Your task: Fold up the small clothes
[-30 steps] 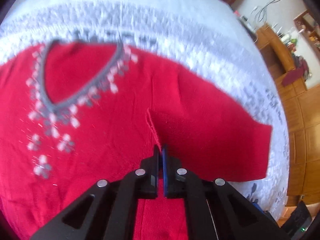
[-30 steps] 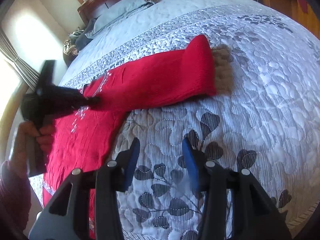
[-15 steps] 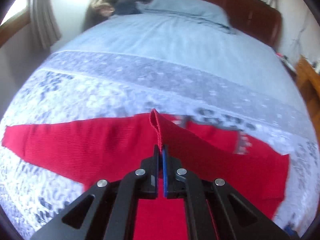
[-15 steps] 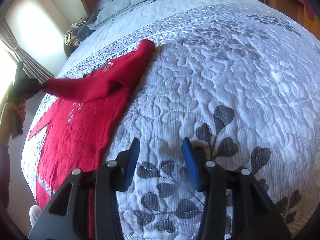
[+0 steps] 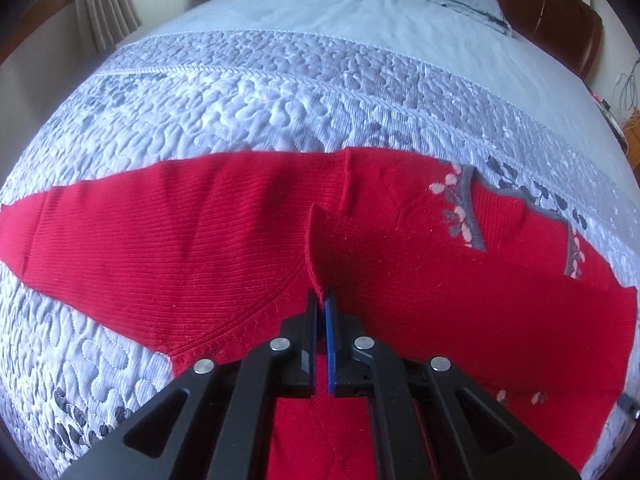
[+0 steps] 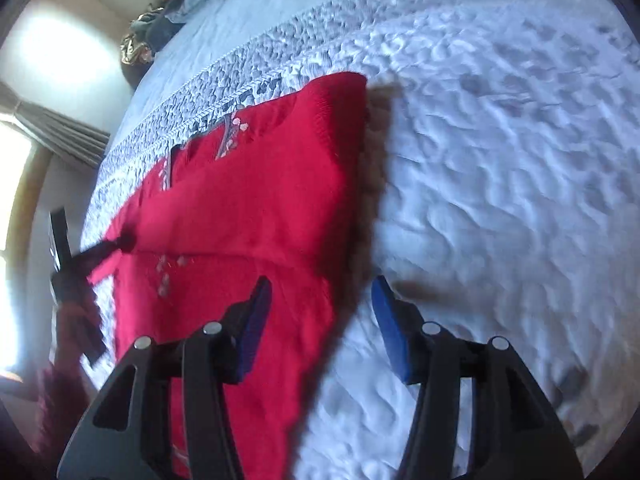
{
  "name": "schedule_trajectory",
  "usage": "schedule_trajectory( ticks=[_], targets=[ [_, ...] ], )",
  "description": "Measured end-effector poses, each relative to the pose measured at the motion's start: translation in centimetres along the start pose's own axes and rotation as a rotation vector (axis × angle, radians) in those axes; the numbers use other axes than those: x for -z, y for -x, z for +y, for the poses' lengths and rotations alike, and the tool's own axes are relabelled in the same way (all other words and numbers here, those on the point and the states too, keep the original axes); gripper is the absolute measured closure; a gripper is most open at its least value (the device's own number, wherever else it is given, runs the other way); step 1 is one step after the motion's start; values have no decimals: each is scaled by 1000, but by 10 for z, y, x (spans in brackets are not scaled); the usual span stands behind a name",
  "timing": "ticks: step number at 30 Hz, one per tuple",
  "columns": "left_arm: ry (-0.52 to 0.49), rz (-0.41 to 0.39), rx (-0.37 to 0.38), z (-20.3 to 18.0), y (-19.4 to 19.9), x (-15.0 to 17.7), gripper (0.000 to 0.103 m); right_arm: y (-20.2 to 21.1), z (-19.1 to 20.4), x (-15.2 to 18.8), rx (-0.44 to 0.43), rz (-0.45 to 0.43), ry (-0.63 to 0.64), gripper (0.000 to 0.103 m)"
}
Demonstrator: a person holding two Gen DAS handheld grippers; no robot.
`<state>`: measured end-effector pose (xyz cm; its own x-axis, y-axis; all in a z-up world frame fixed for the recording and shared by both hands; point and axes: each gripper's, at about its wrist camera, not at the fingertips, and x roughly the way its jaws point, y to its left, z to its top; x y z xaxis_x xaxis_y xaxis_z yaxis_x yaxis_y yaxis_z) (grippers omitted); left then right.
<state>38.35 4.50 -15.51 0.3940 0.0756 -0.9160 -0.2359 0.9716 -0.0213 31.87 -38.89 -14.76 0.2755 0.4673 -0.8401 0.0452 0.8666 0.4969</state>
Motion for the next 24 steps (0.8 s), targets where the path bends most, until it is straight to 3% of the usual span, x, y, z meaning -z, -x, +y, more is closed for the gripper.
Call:
schedule_trajectory(
  ticks=[2,4,8,11,14,16,18,19,24],
  targets=[
    [-7,7,5,2,-1,1,99,-14,1,-11,1,46,-37,51],
    [-24,16,-4,2,-4,1,97,-22,4,-17,47,69,-40,79],
    [-85,16,-24,-2,-8,5,95,-24,0,-9,120,98,-26,92],
    [-98,17,-19,-2,-14,6,94,-29,1,-6,153,101,-30,92],
    [-75,26,32,6,-9,4,92,-23,10,-7,190,93,-30,86],
    [-58,43,84,22,2,4,72,-11,20,-3,249,61,-5,72],
    [-36,38,106,50,17,7,50,6,40,7,372,-7,68,62],
    [-23,30,98,67,23,8,45,12,49,12,408,-32,95,61],
    [56,24,1,159,36,11,45,8,83,21,357,-30,156,62]
  ],
)
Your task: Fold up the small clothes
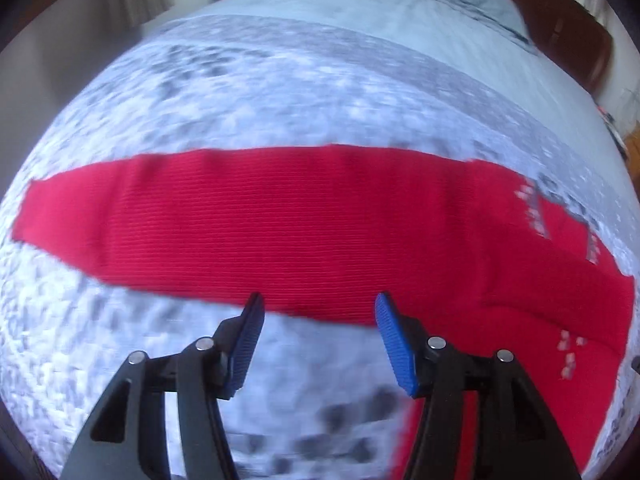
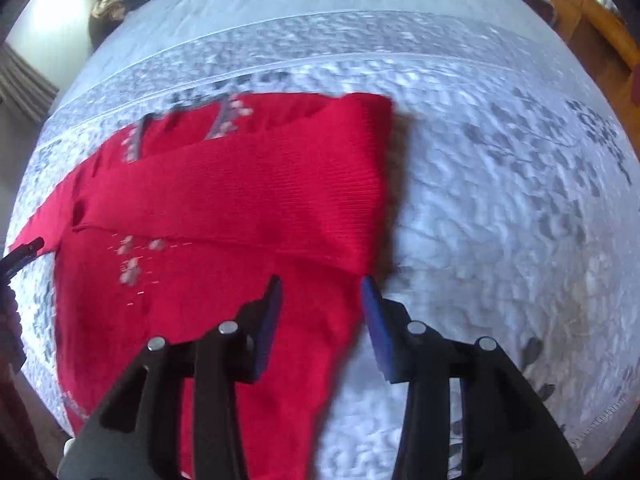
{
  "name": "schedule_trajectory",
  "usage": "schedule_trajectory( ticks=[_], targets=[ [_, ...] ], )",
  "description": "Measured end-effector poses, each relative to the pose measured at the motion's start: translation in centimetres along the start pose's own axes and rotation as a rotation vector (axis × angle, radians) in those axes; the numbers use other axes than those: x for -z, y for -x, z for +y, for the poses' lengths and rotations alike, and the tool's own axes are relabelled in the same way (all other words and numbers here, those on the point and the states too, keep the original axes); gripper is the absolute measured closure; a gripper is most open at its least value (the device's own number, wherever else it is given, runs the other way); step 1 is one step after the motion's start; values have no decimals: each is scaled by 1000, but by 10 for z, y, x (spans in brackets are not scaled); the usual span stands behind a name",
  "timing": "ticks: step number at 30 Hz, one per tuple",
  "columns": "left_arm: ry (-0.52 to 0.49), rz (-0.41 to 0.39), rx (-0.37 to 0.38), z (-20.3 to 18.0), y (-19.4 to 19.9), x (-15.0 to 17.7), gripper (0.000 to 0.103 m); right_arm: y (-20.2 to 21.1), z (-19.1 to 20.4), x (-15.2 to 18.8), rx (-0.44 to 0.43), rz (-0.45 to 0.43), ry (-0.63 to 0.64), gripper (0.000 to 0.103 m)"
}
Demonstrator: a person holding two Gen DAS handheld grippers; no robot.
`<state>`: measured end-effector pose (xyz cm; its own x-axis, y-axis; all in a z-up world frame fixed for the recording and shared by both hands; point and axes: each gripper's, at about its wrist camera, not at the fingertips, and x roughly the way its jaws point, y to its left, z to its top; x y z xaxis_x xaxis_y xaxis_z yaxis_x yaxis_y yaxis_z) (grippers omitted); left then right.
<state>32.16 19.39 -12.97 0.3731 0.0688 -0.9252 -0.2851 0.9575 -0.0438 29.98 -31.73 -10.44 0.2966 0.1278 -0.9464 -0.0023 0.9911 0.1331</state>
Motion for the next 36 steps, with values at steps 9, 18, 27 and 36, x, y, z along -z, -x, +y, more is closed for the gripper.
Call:
schedule_trajectory(
  ticks=[9,18,27,36],
  targets=[
    [267,11,-89,155,18,-3,45,-34,74,-23,-79,50,62,63],
    [570,-21,-83,271,11,-13,45,-61,115,-33,-60,65,126,63],
    [713,-85,7,308,-7,-36,75,-72,113,-31,-54,83,122,63],
    [657,-224,32,280,26,-36,96,-74,115,-26,-60,77,143,62]
  ],
)
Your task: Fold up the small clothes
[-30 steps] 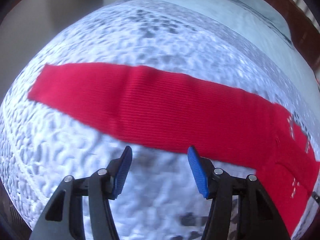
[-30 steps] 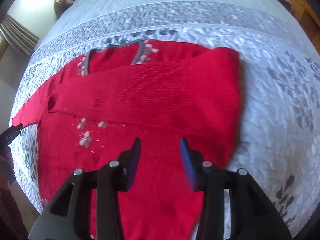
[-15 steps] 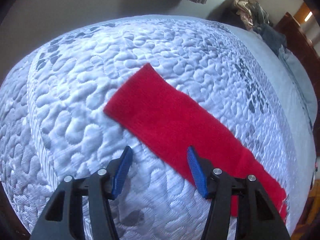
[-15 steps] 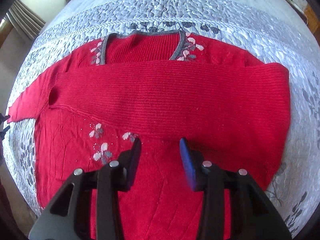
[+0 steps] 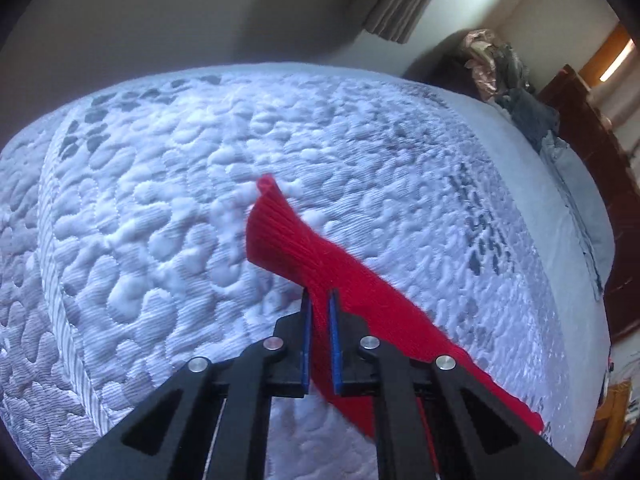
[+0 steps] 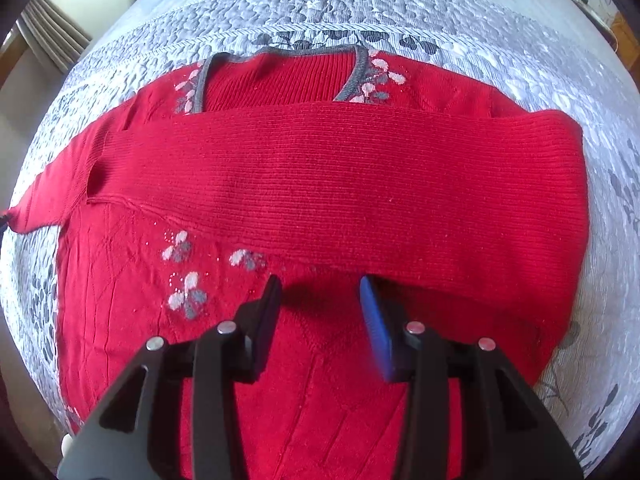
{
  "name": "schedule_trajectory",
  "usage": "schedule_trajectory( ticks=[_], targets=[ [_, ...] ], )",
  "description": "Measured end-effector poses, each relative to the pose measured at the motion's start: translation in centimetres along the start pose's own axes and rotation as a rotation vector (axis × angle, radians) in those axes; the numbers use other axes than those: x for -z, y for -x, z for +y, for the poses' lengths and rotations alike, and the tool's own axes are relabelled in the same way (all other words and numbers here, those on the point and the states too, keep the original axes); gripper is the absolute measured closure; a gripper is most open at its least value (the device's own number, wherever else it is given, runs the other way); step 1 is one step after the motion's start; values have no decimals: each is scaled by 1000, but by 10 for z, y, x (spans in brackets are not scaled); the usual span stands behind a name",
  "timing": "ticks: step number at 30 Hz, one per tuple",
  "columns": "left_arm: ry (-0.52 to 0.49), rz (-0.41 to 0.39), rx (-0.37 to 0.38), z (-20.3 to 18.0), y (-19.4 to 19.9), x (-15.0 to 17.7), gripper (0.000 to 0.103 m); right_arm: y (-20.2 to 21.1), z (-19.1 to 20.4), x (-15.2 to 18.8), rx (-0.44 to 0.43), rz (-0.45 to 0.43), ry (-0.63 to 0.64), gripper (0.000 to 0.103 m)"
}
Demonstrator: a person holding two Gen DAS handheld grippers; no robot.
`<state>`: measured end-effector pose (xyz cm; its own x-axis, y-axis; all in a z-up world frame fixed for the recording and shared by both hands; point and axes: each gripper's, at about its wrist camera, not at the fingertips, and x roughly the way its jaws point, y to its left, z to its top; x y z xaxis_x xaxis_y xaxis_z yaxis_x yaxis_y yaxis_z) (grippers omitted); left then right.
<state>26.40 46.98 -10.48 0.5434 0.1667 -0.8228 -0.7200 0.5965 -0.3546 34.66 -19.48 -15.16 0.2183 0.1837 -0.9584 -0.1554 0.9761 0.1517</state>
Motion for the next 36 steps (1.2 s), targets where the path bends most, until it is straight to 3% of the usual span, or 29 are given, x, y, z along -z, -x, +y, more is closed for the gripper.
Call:
schedule_trajectory(
  ticks=[5,9,15,19,22,24,28,29,30,31,36],
  targets=[
    [-179,-85,127,-67,38,20,96,9,-6,8,-16,-9,-3,62],
    [-380,-92,209,-141,59,62,96,23,-17,21,-34,-23,-9,61],
    [-613,-56,335,-239,70,153,96,43,-32,38,-49,-43,-20,61],
    [-722,23,426,-290,66,224,96,48,-38,44,-58,-53,-35,60],
    [-793,89,457,-310,56,276,96,47,-38,46,-65,-52,-43,60],
    [-861,175,458,-323,42,310,95,44,-38,47,-70,-47,-43,60],
    [-993,321,397,-329,24,355,87,43,-38,53,-71,-38,-37,57],
    [-998,345,398,-324,26,357,86,43,-39,53,-69,-37,-35,57],
    [-990,351,413,-316,28,352,77,43,-38,54,-66,-38,-32,57],
    [-977,350,429,-308,33,346,61,42,-38,55,-64,-37,-29,57],
    [-893,260,392,-269,59,299,46,39,-25,50,-103,-35,-24,57]
  ],
)
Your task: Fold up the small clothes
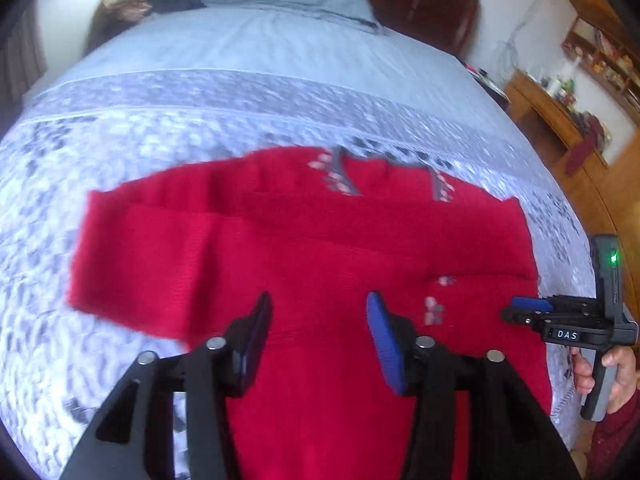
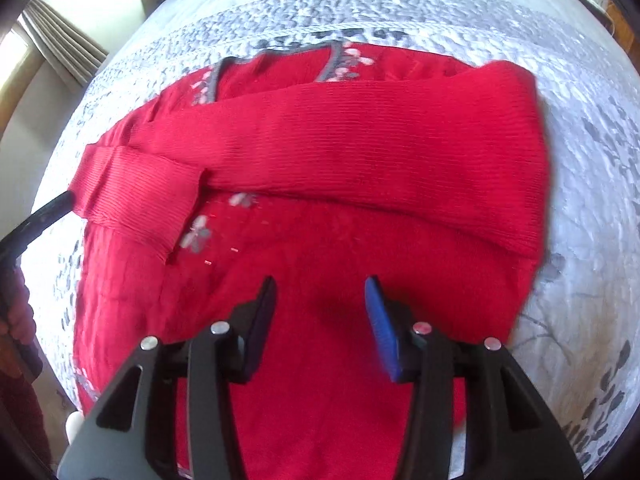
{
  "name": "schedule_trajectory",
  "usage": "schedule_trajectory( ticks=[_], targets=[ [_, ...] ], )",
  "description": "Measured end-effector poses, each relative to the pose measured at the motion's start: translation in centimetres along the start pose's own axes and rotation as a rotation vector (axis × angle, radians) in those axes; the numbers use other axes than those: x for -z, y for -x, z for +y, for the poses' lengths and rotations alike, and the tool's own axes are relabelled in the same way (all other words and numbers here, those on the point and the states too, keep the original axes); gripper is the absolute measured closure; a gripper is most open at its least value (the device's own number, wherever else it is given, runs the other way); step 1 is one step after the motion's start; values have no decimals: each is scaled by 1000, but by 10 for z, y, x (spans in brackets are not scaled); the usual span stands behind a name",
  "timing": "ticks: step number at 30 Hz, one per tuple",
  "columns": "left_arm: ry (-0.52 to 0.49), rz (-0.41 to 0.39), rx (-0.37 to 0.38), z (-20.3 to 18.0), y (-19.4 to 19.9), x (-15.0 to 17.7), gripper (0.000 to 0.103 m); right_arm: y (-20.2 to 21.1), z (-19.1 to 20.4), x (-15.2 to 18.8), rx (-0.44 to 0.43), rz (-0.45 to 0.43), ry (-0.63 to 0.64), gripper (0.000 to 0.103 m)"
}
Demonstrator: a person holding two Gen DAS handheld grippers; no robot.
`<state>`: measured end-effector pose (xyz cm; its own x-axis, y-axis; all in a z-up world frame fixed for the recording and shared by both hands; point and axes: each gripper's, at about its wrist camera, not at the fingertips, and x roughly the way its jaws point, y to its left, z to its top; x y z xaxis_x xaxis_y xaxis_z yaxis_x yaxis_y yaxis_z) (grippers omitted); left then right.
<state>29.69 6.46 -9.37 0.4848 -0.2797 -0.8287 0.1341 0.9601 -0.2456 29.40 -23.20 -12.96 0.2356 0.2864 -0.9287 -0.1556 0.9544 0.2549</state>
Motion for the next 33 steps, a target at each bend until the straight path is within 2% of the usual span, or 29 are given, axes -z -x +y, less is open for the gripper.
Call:
schedule_trajectory(
  ticks=[2,4,6,8,11,13,15,17,18,19,23,26,29,33],
  targets=[
    [58,-9,-39,21,11,3,41,-2,11,-3,-27,2,7,57],
    [98,12,-151,40,13,4,40,-5,25,-6,-67,15,8,57],
    [126,-2,-221,55,14,5,39,-10,37,-9,-110,33,4,57],
    [173,5,-206,71,11,7,38,-17,53,-16,-169,62,-3,57],
    [239,17,-169,89,5,8,37,-28,70,-32,-187,84,-5,57],
    [243,46,-174,95,-2,6,37,-39,77,-44,-218,101,-34,56],
    [243,30,-178,100,0,5,37,-50,81,-52,-214,122,-56,57],
    [247,26,-175,103,-1,1,37,-58,85,-56,-214,127,-58,64],
    [255,19,-176,105,-1,0,36,-62,88,-56,-223,137,-54,78],
    [256,14,-179,105,-2,-1,35,-65,90,-55,-235,143,-49,97],
    [235,18,-202,103,-7,-2,34,-54,90,-57,-267,97,-30,97],
    [250,3,-201,106,-4,-3,34,-25,77,-70,-322,47,-31,97],
    [240,-3,-222,105,-6,-3,34,5,59,-82,-237,-9,3,97],
    [223,20,-232,99,-20,0,34,32,13,-87,-150,-21,-19,97]
  ],
)
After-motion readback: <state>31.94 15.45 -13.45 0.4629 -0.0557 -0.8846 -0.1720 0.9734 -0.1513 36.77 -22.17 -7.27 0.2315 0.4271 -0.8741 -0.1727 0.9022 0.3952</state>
